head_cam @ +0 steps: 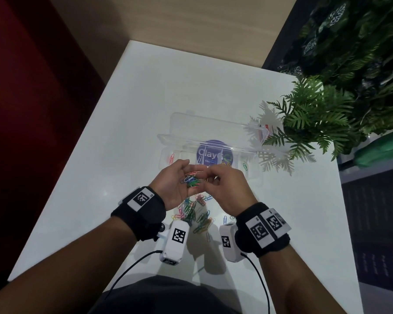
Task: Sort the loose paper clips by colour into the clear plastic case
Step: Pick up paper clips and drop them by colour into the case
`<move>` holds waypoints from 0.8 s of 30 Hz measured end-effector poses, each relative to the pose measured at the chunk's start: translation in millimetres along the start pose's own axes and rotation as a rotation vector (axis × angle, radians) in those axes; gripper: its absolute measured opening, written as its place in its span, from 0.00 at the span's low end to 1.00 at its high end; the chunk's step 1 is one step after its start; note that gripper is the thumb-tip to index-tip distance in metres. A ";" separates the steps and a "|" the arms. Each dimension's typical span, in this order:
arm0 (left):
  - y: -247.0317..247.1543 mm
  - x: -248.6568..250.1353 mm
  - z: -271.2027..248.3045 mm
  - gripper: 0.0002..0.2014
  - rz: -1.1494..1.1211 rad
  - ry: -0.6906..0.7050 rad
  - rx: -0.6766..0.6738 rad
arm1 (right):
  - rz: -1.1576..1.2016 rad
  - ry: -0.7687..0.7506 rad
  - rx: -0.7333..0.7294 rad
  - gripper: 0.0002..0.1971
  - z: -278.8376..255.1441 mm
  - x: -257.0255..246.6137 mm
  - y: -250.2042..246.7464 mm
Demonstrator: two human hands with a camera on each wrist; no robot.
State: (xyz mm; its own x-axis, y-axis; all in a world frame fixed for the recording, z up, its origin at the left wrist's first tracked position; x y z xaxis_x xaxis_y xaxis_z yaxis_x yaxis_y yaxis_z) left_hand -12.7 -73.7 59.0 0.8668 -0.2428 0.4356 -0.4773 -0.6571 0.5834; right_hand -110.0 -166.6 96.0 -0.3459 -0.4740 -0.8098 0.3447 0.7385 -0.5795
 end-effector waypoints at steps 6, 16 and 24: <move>-2.8 -2.2 2.0 0.25 -0.015 0.004 0.020 | 0.067 0.058 0.063 0.11 0.4 11.9 0.1; -17.7 -2.5 11.3 0.18 0.022 0.006 0.135 | -0.099 0.443 0.169 0.04 57.6 92.2 -39.5; -21.5 7.1 28.6 0.12 0.245 0.090 0.231 | -0.656 0.334 -0.384 0.23 65.3 91.5 -40.1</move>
State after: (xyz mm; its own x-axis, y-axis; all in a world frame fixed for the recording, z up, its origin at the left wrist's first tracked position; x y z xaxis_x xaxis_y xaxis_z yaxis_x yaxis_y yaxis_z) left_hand 7.9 -81.7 29.9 0.7093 -0.3564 0.6081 -0.6156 -0.7334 0.2882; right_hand -98.5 -270.8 39.1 -0.6343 -0.7431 -0.2131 -0.3183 0.5023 -0.8040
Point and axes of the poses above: each hand's wrist, its own z-axis towards the middle knuckle, its own y-axis out of the palm, x = y × z, the point moved 3 cm from there along z, towards the middle knuckle, and after that the axes turned 6 degrees about -y, right-handed, at the moved point
